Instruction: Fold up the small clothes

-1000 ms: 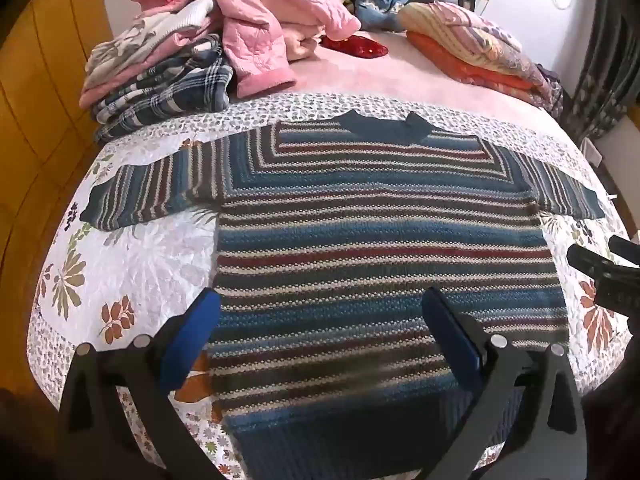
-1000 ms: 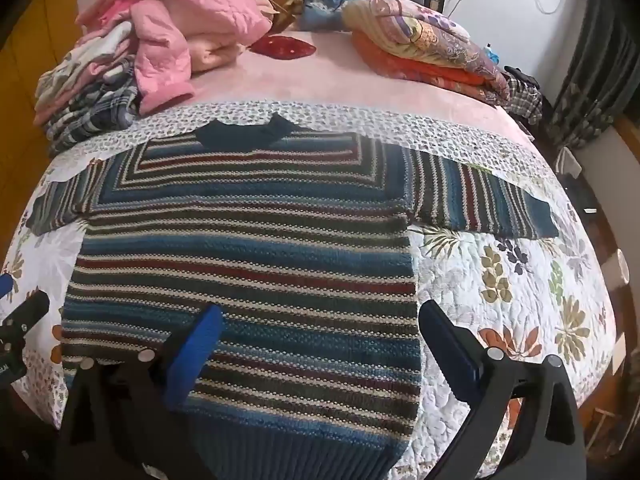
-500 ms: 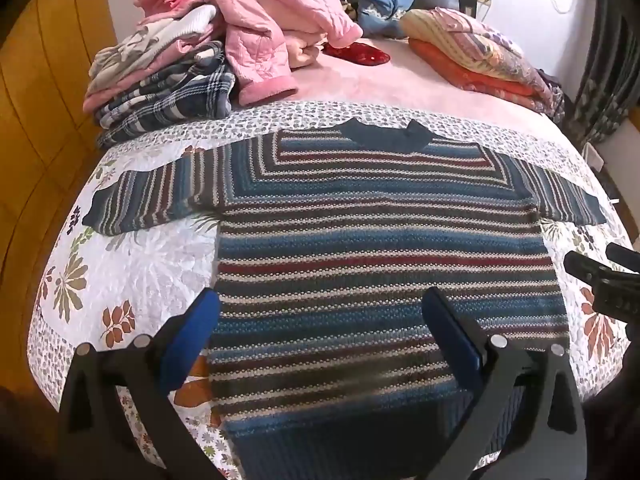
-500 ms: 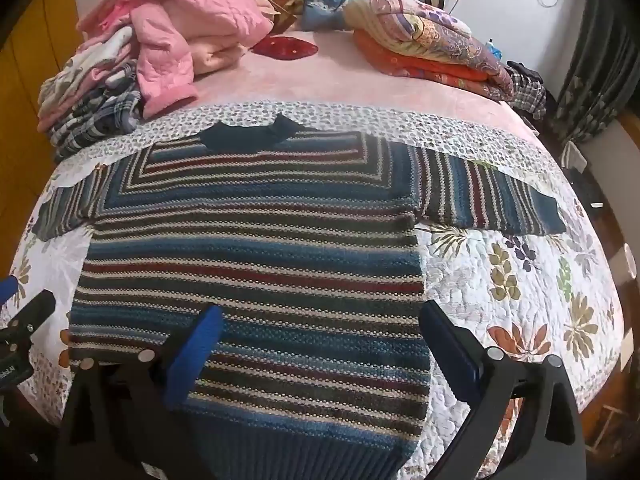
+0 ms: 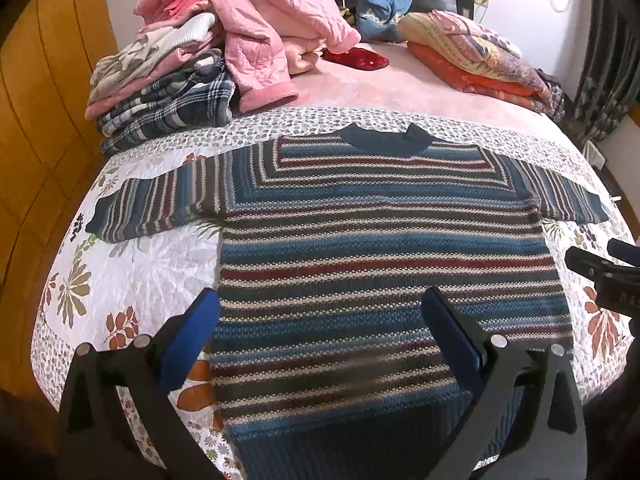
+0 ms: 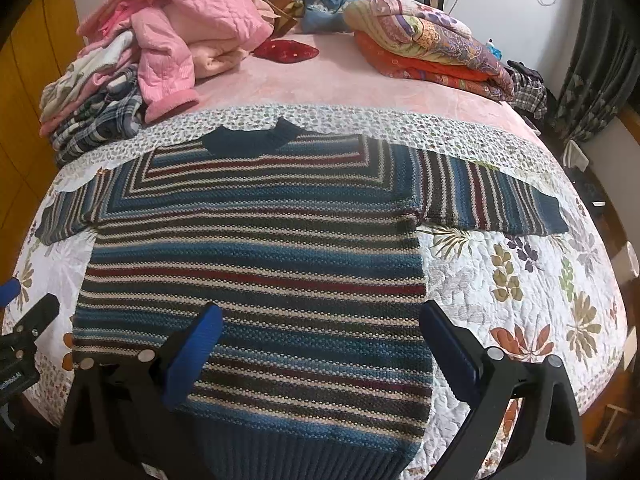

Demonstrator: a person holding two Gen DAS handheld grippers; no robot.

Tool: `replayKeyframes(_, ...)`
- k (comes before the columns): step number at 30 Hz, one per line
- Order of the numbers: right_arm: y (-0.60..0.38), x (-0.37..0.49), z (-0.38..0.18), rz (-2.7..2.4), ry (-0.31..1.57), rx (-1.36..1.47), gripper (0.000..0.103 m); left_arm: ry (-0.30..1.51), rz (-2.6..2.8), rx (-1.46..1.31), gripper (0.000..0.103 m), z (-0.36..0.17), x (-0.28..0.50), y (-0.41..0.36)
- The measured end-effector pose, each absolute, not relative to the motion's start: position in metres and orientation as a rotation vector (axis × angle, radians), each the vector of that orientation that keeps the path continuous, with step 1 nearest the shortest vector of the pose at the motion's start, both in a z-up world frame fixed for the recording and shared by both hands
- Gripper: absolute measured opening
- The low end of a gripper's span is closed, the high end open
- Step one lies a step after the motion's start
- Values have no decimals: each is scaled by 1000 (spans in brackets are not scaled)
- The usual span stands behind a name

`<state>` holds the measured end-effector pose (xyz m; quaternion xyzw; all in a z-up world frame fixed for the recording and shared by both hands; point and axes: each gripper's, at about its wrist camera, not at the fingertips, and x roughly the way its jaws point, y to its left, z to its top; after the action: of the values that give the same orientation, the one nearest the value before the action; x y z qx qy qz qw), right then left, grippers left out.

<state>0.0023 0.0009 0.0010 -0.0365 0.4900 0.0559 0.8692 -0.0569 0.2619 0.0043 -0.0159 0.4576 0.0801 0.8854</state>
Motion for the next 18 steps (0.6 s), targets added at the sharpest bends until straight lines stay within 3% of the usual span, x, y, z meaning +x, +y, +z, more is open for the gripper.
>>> replayKeyframes(18,3,3,5,124,1017,-61,99,930,177,-27,100,8,-58,260)
